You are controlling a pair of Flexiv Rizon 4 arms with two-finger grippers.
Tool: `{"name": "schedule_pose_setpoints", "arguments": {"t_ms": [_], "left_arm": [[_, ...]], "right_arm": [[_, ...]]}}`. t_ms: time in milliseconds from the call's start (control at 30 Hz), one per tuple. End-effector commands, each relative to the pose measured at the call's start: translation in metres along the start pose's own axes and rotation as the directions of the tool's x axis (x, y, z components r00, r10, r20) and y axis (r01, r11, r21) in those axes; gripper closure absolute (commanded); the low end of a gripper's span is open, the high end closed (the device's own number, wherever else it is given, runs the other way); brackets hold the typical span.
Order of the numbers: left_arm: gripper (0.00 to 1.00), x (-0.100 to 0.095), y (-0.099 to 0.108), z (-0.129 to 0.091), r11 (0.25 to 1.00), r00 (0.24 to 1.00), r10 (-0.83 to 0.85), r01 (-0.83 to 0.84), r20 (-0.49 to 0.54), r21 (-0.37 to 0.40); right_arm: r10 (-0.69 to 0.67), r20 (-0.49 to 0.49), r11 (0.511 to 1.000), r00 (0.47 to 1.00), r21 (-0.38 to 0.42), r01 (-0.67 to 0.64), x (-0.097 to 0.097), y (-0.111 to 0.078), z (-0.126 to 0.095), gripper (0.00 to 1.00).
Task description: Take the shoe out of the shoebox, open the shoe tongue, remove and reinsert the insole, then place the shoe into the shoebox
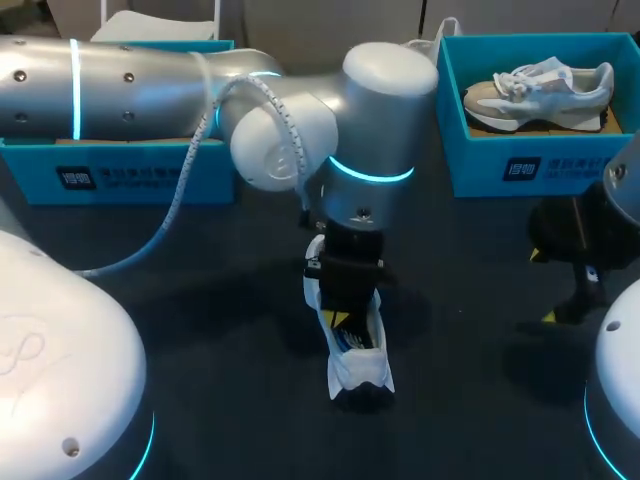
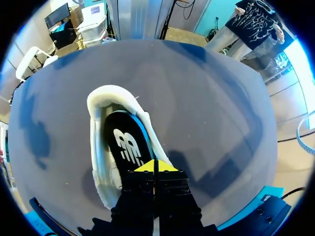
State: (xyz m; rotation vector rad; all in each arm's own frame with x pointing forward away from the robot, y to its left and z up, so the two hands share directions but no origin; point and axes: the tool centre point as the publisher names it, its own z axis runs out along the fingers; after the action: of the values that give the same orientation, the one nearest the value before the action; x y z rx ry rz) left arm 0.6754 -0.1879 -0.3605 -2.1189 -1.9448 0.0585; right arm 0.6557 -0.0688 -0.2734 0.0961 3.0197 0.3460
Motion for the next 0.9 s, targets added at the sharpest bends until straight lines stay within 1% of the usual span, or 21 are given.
{"name": "schedule_pose_setpoints", "arguments": {"t_ms": [33, 267, 467, 533, 733, 900], "left_arm": [[1.0, -0.006, 0.001, 0.013, 1.0, 1.0, 0.006, -0.006, -0.023, -0.001], [1.0, -0.009, 0.002, 0.026, 1.0, 0.999, 0.015, -0.014, -0.042, 0.011], [1.0, -0.012, 0.003, 0.03, 1.0, 1.0, 0.009, -0.009, 0.004, 0.02], [1.0, -0.012, 0.004, 0.025, 0.999, 1.0, 0.006, -0.007, 0.023, 0.036], [1.0, -0.007, -0.001, -0.001, 0.999, 0.999, 0.024, -0.025, 0.048, 0.034], [1.0, -0.01, -0.001, -0.01, 0.998, 0.998, 0.024, -0.027, 0.063, 0.05]], "right_arm": [[0.0, 0.004, 1.0, 1.0, 0.001, 0.0, 0.002, -0.001, 0.0, 0.0], [0.0, 0.004, 1.0, 1.0, 0.001, 0.0, 0.002, -0.001, 0.0, 0.0], [0.0, 0.004, 1.0, 1.0, 0.001, 0.0, 0.002, -0.001, 0.0, 0.0], [0.0, 0.004, 1.0, 1.0, 0.001, 0.0, 0.002, -0.001, 0.0, 0.0], [0.0, 0.004, 1.0, 1.0, 0.001, 0.0, 0.002, -0.001, 0.0, 0.0], [0.0, 0.004, 1.0, 1.0, 0.001, 0.0, 0.002, -0.001, 0.0, 0.0]]}}
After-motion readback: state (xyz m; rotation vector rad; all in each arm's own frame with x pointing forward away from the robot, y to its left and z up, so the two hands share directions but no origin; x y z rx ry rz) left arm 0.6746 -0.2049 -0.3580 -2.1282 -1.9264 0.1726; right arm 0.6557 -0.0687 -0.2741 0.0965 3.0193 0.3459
